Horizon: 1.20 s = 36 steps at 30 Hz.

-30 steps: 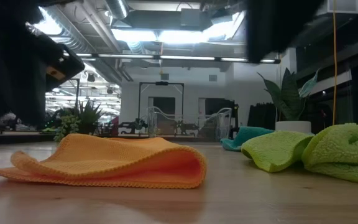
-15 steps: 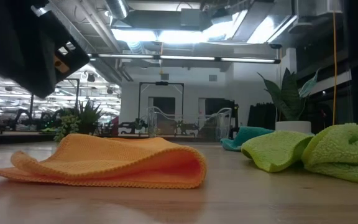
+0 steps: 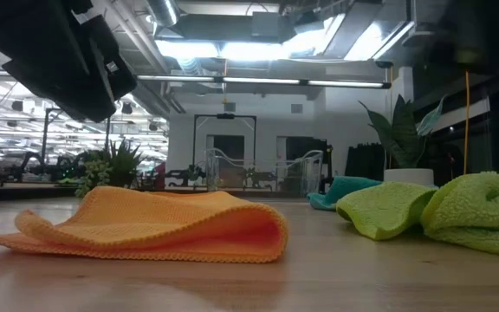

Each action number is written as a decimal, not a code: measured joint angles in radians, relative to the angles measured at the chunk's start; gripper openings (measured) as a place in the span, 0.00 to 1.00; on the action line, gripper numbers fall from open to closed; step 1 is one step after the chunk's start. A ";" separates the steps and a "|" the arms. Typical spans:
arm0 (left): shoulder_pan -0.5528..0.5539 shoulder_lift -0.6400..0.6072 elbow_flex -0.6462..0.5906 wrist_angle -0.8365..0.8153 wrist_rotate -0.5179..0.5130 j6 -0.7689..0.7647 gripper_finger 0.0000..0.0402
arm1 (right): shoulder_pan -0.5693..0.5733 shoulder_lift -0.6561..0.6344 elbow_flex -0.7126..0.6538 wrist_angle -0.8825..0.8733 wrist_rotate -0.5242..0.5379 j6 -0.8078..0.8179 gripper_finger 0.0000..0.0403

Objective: Fold microfiber towels
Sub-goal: Fold the orange towel

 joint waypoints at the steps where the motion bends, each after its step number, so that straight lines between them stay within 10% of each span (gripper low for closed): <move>1: 0.000 0.000 0.000 0.000 0.000 0.001 0.25 | -0.003 0.000 -0.011 0.039 0.045 -0.031 0.39; 9: 0.001 0.000 0.000 0.003 -0.010 0.002 0.25 | -0.025 0.090 -0.017 0.184 0.156 -0.304 0.39; 36: 0.001 0.004 0.001 -0.081 -0.002 -0.056 0.42 | -0.054 0.127 -0.016 0.304 0.167 -0.420 0.66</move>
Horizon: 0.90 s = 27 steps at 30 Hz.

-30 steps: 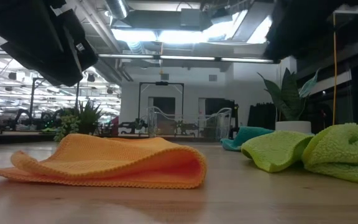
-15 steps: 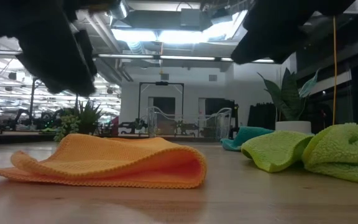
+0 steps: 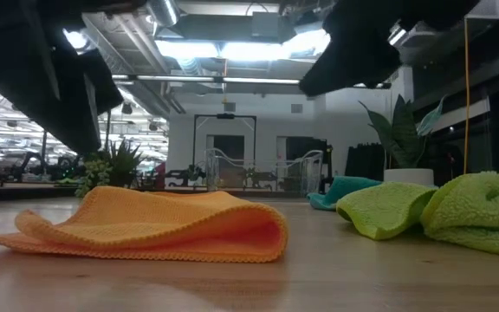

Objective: Fold microfiber towels
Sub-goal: Fold the orange towel

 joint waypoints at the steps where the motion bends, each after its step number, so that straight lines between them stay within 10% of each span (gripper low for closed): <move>1: -0.007 0.006 0.000 -0.002 -0.026 0.014 0.42 | 0.000 0.013 0.000 0.022 -0.011 -0.022 0.66; 18: -0.051 0.120 0.001 -0.037 -0.069 0.058 0.41 | -0.014 0.169 0.001 0.176 -0.028 -0.195 0.66; 27: -0.053 0.123 0.000 0.092 -0.061 -0.158 0.41 | -0.015 0.199 0.000 0.176 -0.053 -0.232 0.66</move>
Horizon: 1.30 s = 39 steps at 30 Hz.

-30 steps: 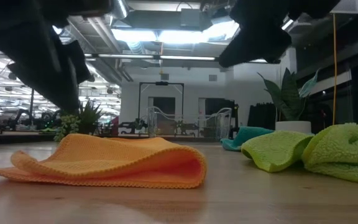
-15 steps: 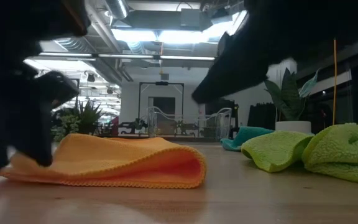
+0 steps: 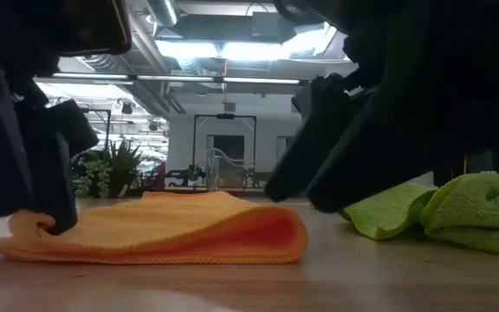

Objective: Fold microfiber towels
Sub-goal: Fold the orange towel

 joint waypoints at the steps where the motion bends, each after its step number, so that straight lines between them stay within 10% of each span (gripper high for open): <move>1: -0.002 0.000 0.000 0.000 0.000 0.000 0.41 | 0.000 0.000 0.000 -0.001 -0.001 -0.001 0.66; 39: -0.005 -0.037 0.045 -0.218 0.007 0.136 0.41 | -0.007 0.119 0.051 0.063 -0.012 -0.040 0.66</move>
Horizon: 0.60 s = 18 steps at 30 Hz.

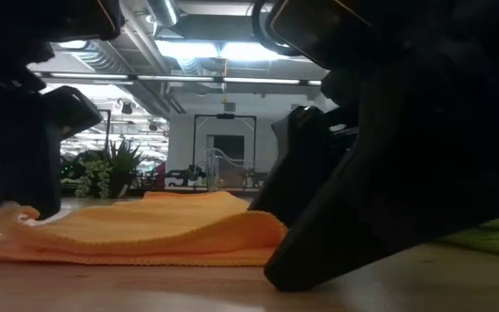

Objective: Fold microfiber towels
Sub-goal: Fold the orange towel

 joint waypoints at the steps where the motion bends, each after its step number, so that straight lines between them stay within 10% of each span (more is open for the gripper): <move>1: -0.005 0.002 0.000 -0.002 0.000 0.002 0.41 | 0.000 0.001 0.006 -0.008 -0.001 -0.006 0.66; 18: -0.037 0.056 0.002 0.021 -0.049 -0.032 0.41 | -0.004 0.001 0.028 -0.089 -0.025 0.021 0.66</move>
